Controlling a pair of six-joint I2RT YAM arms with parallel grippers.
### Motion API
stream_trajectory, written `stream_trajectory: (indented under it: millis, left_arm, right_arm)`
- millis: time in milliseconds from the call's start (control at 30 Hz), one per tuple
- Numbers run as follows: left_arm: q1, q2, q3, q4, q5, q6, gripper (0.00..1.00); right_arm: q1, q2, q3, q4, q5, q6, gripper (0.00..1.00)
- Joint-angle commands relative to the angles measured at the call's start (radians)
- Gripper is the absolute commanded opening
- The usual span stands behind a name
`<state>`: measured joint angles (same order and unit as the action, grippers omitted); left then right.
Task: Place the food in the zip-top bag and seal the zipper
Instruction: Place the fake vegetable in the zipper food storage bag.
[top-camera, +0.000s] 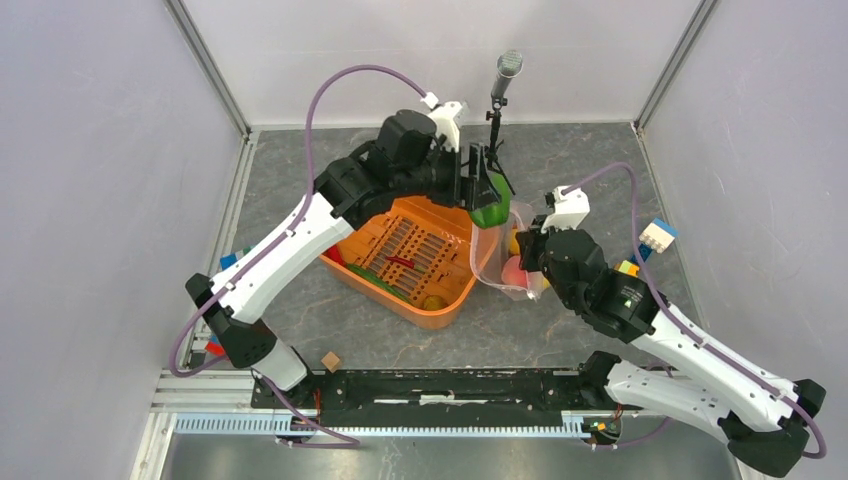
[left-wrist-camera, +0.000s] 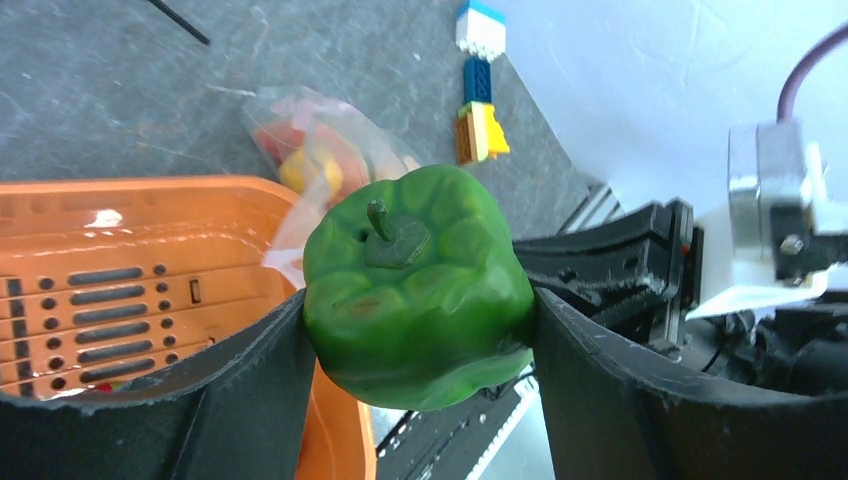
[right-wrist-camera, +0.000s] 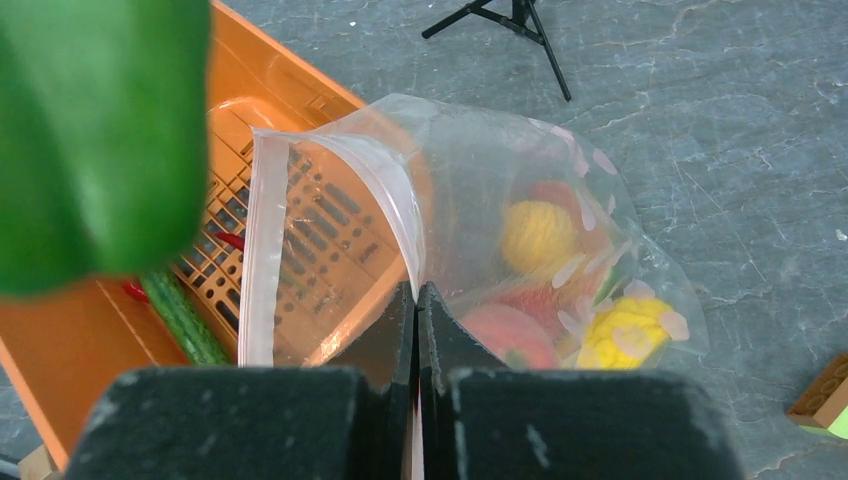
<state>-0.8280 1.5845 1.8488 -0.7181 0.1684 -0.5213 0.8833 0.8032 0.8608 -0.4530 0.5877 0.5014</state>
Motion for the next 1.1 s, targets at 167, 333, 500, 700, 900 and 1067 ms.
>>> stream_trajectory:
  millis: [167, 333, 500, 700, 900, 1067]
  left_arm:
    - [-0.087, -0.061, -0.130, 0.052, 0.010, 0.098, 0.43]
    - [-0.094, -0.055, -0.230, 0.111, 0.021, 0.082, 0.43]
    - [-0.094, 0.006, -0.190, 0.151, 0.057, 0.081, 0.48]
    - [-0.094, 0.101, -0.095, 0.150, 0.140, 0.103, 0.56]
    - [-0.092, 0.108, -0.063, 0.107, 0.109, 0.122, 0.92]
    - [-0.083, 0.080, -0.048, 0.077, 0.094, 0.132, 1.00]
  right_arm:
    - [-0.012, 0.027, 0.100, -0.036, -0.034, 0.041, 0.00]
    - [-0.020, -0.005, 0.075, 0.003, -0.036, 0.042, 0.00]
    - [-0.019, -0.049, 0.018, 0.059, -0.034, 0.042, 0.00]
    - [-0.019, -0.061, -0.011, 0.090, -0.029, 0.033, 0.00]
    - [-0.020, -0.045, -0.003, 0.093, -0.022, 0.006, 0.00]
    - [-0.021, -0.049, -0.016, 0.097, 0.008, -0.012, 0.00]
